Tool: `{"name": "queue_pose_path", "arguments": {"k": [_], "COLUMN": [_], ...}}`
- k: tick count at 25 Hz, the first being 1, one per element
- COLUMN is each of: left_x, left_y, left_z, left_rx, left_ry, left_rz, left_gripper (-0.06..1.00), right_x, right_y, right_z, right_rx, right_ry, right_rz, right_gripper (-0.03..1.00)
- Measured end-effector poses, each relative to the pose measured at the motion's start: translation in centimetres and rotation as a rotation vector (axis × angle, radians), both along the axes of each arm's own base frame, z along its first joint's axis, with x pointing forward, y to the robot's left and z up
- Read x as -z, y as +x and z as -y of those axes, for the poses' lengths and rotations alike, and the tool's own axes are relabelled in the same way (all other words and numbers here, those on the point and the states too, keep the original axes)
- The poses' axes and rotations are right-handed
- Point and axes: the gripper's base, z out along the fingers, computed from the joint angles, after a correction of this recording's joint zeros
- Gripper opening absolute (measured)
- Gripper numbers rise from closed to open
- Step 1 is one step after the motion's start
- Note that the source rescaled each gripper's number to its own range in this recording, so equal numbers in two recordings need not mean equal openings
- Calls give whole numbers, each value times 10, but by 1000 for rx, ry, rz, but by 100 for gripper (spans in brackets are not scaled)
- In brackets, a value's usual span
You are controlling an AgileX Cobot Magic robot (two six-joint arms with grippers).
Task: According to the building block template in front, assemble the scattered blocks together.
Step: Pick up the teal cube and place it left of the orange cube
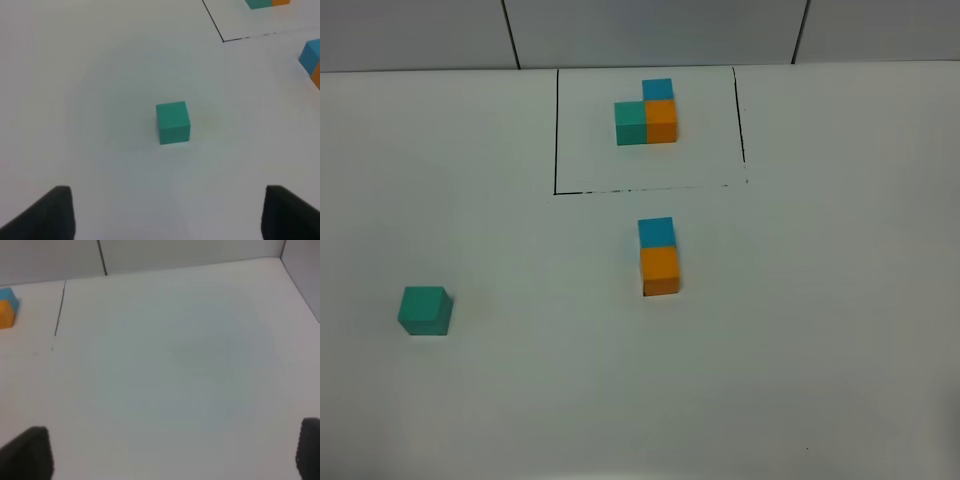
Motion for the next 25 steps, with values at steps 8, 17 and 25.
{"name": "queue_pose_path", "arguments": {"k": [8, 17, 25], "left_x": [0, 0, 0], "left_y": [0, 0, 0], "left_z": [0, 0, 0], "left_rx": [0, 0, 0], "left_ry": [0, 0, 0], "left_rz": [0, 0, 0], "left_gripper": [87, 87, 87], "right_x": [23, 32, 31], "right_y": [-20, -17, -16], "right_z": [3, 3, 3], "right_rx": [32, 31, 30], "right_ry": [19, 16, 16], "right_rz": [-87, -116, -112], "right_gripper": [98, 93, 89]}}
